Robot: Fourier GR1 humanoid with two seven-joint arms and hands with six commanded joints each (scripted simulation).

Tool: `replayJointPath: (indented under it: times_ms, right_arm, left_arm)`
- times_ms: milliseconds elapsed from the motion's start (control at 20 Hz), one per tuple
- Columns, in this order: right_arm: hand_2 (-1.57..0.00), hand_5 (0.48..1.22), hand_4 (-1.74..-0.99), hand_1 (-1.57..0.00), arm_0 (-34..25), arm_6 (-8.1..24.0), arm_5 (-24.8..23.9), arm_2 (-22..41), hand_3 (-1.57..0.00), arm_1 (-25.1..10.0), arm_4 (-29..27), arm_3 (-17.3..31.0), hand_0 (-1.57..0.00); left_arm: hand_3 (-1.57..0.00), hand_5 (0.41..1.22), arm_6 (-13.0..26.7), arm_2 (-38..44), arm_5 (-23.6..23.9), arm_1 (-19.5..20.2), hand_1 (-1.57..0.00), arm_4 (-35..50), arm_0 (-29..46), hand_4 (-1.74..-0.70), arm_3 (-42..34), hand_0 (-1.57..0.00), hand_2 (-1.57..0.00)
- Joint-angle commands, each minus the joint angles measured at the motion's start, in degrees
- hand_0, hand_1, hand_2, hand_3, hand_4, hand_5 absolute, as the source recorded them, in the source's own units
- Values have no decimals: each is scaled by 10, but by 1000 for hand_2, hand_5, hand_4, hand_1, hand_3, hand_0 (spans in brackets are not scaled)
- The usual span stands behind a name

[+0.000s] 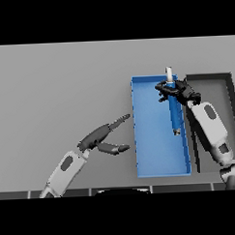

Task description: Pick up the blue pipe and place it into the blue bin.

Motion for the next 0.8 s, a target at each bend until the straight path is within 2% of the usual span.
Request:
replayJointPath:
  times_ms: [0,50,100,150,200,350,450,600,650,700,750]
  right_arm:
    - [-930,1146,-1451,-968,-14,0,-8,44,-614,-12,-48,23,-1005]
    - [-744,1114,-1385,-775,-29,0,-16,83,-491,-25,-90,37,-804]
    - [-595,1135,-1334,-619,-36,0,-20,118,-393,-36,-127,32,-643]
    - [-476,1152,-1296,-495,-36,0,5,141,-314,-50,-140,19,-514]
    - [-380,1108,-1264,-396,-50,0,14,170,-251,-62,-154,19,-411]
    - [-194,982,-1179,-202,-58,-9,34,211,-128,-80,-111,-4,-210]
    - [-124,914,-1150,-129,-61,-17,32,222,-82,-80,-92,-7,-134]
    - [-63,829,-1131,-66,-64,-24,41,234,-41,-82,-71,-2,-68]
    - [-54,809,-1131,-91,-67,-26,42,234,-33,-80,-68,1,-194]
    - [-82,792,-1144,-184,-67,-28,44,233,-26,-79,-68,5,-377]
    - [-65,778,-1152,-147,-64,-30,40,234,-21,-78,-69,2,-301]
  left_arm:
    - [1,493,0,-2,-1,-3,1,0,0,-882,3,1,1]
    - [1,495,1,-4,0,-5,1,-2,1,-880,2,1,1]
    - [1,497,-6,-3,-1,-2,1,2,3,-880,-7,1,1]
    - [1,497,-15,-3,-4,2,1,3,9,-881,-6,1,1]
    - [1,496,-14,-5,-4,1,1,-2,10,-881,3,1,1]
    - [1,491,-14,-3,2,0,1,-3,9,-878,-1,1,1]
    - [1,488,-3,-2,3,-2,1,-3,5,-878,2,1,1]
    - [1,480,-11,-2,5,-3,1,-4,7,-878,0,1,1]
    - [1,478,-7,-4,6,-5,1,-5,6,-878,0,1,1]
    - [1,476,-12,-2,2,6,1,-1,15,-881,-10,1,1]
    - [1,474,-8,-4,5,4,1,-4,17,-881,-11,1,1]
